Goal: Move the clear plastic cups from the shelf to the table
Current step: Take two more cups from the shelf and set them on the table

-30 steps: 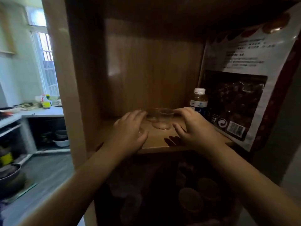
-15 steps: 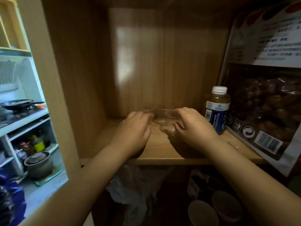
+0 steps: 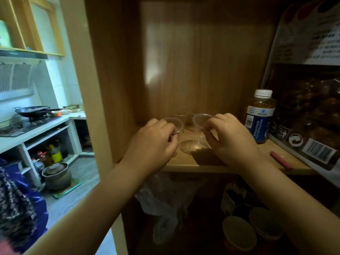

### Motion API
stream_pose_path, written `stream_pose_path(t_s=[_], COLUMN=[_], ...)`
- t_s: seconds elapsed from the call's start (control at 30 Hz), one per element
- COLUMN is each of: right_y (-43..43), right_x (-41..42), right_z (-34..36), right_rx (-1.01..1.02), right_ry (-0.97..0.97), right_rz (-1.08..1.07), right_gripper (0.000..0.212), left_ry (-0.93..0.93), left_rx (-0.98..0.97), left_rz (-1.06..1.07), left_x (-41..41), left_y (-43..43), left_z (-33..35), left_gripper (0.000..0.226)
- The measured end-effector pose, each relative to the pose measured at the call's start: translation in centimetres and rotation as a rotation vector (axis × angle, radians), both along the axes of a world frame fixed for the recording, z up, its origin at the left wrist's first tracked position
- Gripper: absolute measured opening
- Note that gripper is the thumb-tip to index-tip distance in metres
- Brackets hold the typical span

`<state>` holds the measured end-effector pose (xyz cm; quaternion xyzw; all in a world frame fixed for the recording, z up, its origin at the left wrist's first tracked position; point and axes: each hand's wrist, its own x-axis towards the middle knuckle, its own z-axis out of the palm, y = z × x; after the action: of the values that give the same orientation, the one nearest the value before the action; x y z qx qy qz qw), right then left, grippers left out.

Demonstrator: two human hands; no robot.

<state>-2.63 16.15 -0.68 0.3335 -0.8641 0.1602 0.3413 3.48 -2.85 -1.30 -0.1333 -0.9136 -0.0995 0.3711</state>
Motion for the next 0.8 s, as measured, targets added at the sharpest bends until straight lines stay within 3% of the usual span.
stream_pose_path(t_s=[0.23,0.4,0.57,0.8], right_y=[-5.0,-11.0,-20.7,-37.0], right_x=[7.6,13.5,19.2,30.3], right_z=[0.3,0.0,-1.7,-5.4], right_rx=[-0.039,-0.102,-0.201,-0.157], right_ry=[0.080,0.085,-0.020,-0.050], right_rz=[0.092,0.190,0.351,0.703], right_gripper=[0.027,0.015,0.013,0.007], left_ry=[0.046,0.076,0.026,-0.038], left_rx=[-0.007,0.045,0.107,0.175], left_rz=[0.032,0.080,0.244,0.586], left_x=[8.0,15.5,24.1,39.9], left_y=[-4.3,-10.0,-18.1,-29.2], left_z=[-0.1,-0.9,-2.9,-5.6], left_gripper=[0.016,0.010,0.021,0.023])
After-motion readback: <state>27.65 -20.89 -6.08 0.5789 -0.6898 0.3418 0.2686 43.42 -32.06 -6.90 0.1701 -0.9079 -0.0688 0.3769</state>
